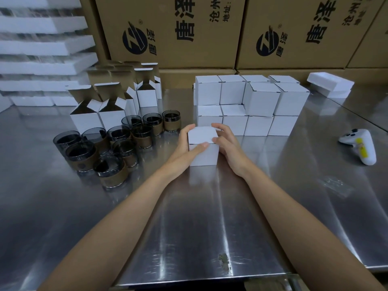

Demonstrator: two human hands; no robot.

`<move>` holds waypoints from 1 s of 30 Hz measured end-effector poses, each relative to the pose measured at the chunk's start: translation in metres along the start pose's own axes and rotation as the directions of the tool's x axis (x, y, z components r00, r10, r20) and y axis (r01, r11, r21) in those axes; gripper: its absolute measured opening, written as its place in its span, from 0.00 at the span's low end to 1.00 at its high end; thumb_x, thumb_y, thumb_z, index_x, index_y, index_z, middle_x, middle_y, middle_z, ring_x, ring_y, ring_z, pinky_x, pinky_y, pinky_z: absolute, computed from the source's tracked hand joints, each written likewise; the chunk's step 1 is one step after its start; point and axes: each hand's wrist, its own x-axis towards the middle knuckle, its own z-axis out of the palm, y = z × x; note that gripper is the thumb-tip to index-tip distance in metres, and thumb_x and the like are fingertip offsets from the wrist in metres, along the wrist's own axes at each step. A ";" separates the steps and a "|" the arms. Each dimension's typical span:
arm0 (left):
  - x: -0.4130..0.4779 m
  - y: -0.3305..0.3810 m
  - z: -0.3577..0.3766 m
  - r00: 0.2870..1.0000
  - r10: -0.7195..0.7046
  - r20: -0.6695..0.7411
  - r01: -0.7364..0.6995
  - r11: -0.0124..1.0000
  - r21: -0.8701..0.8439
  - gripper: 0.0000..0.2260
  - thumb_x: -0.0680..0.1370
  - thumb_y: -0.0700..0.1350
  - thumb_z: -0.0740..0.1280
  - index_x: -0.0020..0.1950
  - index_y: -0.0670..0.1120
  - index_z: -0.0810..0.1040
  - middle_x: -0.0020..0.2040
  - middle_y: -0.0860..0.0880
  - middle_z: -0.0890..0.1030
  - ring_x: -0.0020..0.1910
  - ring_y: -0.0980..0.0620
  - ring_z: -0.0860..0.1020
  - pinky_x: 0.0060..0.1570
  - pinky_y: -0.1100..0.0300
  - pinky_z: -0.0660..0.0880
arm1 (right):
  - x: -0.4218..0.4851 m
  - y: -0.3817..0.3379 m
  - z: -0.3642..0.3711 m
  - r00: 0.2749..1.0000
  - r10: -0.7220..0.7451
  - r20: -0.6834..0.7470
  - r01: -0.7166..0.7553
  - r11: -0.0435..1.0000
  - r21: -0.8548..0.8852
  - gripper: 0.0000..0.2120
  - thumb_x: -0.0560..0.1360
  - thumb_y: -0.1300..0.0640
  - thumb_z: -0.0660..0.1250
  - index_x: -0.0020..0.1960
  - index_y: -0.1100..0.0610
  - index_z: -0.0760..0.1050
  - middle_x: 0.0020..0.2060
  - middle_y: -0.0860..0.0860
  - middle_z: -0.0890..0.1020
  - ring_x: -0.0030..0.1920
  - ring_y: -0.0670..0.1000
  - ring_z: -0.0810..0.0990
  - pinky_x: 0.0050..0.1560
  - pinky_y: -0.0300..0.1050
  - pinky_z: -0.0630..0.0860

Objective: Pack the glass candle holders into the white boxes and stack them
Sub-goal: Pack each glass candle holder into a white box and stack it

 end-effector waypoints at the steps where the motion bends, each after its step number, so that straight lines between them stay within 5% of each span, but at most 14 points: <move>1: 0.000 -0.002 -0.002 1.000 0.013 0.015 -0.013 0.999 0.037 0.31 0.71 0.58 0.69 0.70 0.60 0.58 0.70 0.52 0.66 0.67 0.56 0.69 0.63 0.62 0.70 | 0.001 0.000 0.000 1.000 0.004 -0.013 -0.003 0.999 0.043 0.21 0.71 0.53 0.62 0.63 0.49 0.71 0.57 0.50 0.78 0.57 0.50 0.77 0.60 0.47 0.73; 5: 0.007 0.008 -0.007 0.979 0.131 -0.158 -0.131 0.991 0.006 0.39 0.69 0.54 0.74 0.75 0.55 0.58 0.72 0.51 0.68 0.70 0.56 0.69 0.70 0.52 0.67 | 0.008 -0.004 0.002 0.961 0.030 -0.276 0.045 0.964 0.261 0.10 0.77 0.58 0.58 0.55 0.51 0.74 0.49 0.52 0.80 0.47 0.48 0.80 0.50 0.42 0.76; 9: 0.029 0.039 -0.009 0.908 0.194 -0.372 -0.252 0.961 -0.113 0.41 0.70 0.54 0.74 0.77 0.48 0.57 0.73 0.49 0.67 0.71 0.53 0.68 0.71 0.49 0.67 | 0.014 -0.003 0.007 0.870 0.036 -0.491 0.072 0.977 0.200 0.14 0.78 0.67 0.52 0.47 0.56 0.75 0.39 0.54 0.78 0.37 0.51 0.77 0.36 0.39 0.75; 16: 0.095 0.079 0.032 0.902 0.174 -0.396 -0.278 0.935 -0.222 0.37 0.74 0.43 0.75 0.77 0.42 0.59 0.75 0.45 0.66 0.74 0.51 0.64 0.74 0.50 0.62 | 0.018 0.005 0.010 0.872 -0.046 -0.487 0.051 0.999 -0.004 0.19 0.75 0.72 0.50 0.36 0.59 0.74 0.30 0.53 0.76 0.29 0.46 0.73 0.29 0.35 0.70; 25: 0.134 0.057 0.063 0.912 0.190 -0.362 -0.194 0.981 0.027 0.34 0.75 0.45 0.73 0.77 0.42 0.62 0.77 0.48 0.62 0.75 0.53 0.61 0.71 0.60 0.62 | 0.024 0.012 0.008 0.897 -0.076 -0.435 0.046 0.996 -0.079 0.20 0.75 0.71 0.52 0.34 0.56 0.75 0.29 0.52 0.78 0.27 0.44 0.74 0.31 0.37 0.73; 30: 0.130 0.052 0.060 0.827 0.267 -0.495 -0.190 0.961 0.200 0.30 0.72 0.48 0.76 0.71 0.45 0.69 0.63 0.49 0.69 0.57 0.53 0.73 0.56 0.57 0.73 | 0.025 0.016 0.007 0.900 -0.092 -0.425 0.051 0.993 -0.108 0.20 0.75 0.70 0.54 0.33 0.54 0.76 0.28 0.50 0.78 0.29 0.47 0.75 0.33 0.42 0.73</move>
